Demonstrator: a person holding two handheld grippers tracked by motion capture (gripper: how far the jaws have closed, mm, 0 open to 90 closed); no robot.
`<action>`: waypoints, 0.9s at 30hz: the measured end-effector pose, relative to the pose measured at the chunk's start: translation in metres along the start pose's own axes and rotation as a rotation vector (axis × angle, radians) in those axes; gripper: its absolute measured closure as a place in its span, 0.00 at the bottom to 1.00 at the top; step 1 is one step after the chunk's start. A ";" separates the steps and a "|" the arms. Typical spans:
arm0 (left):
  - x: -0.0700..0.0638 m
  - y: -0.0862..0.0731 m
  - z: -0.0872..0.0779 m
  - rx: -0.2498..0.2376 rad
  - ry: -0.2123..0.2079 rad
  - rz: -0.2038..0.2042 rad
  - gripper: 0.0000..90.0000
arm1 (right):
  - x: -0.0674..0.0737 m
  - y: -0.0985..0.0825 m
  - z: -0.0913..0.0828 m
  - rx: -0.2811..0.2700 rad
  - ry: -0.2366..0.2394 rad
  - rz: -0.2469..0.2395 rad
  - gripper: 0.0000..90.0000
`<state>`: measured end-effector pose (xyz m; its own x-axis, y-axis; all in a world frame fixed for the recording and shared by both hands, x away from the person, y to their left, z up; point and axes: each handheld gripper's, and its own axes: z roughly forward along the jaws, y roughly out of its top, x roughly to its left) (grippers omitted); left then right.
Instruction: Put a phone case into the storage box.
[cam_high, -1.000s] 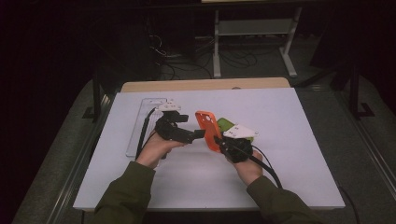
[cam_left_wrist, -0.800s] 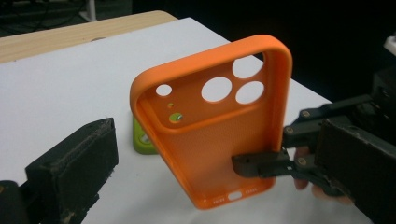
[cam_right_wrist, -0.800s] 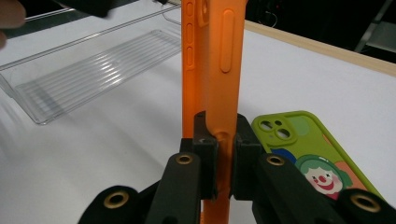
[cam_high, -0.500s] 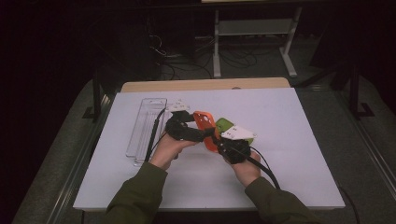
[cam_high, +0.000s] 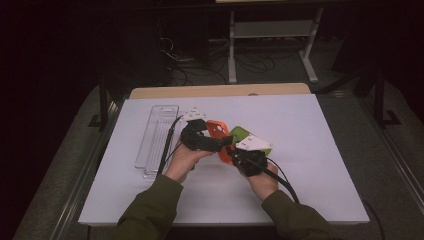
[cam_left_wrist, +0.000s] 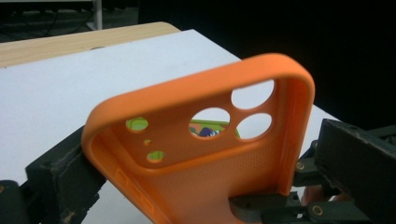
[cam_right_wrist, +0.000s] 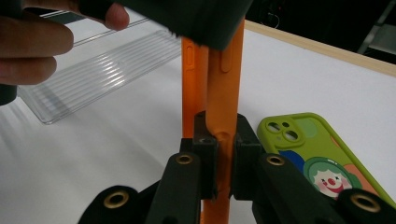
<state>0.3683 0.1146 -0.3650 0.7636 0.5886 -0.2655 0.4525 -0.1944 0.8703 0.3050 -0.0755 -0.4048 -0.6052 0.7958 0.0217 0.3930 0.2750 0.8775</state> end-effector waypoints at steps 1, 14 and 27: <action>-0.001 0.000 0.000 -0.002 0.000 -0.001 0.00 | 0.000 0.000 0.000 0.000 -0.002 -0.001 0.92; 0.000 -0.003 -0.001 -0.045 0.004 -0.036 0.08 | 0.001 -0.003 0.003 0.009 -0.006 -0.016 0.91; 0.001 -0.002 -0.004 -0.051 -0.002 -0.035 0.18 | 0.000 -0.003 0.004 0.027 0.003 -0.026 0.89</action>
<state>0.3659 0.1187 -0.3656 0.7485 0.5929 -0.2972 0.4553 -0.1336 0.8803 0.3068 -0.0735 -0.4091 -0.6180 0.7862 0.0004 0.3955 0.3105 0.8644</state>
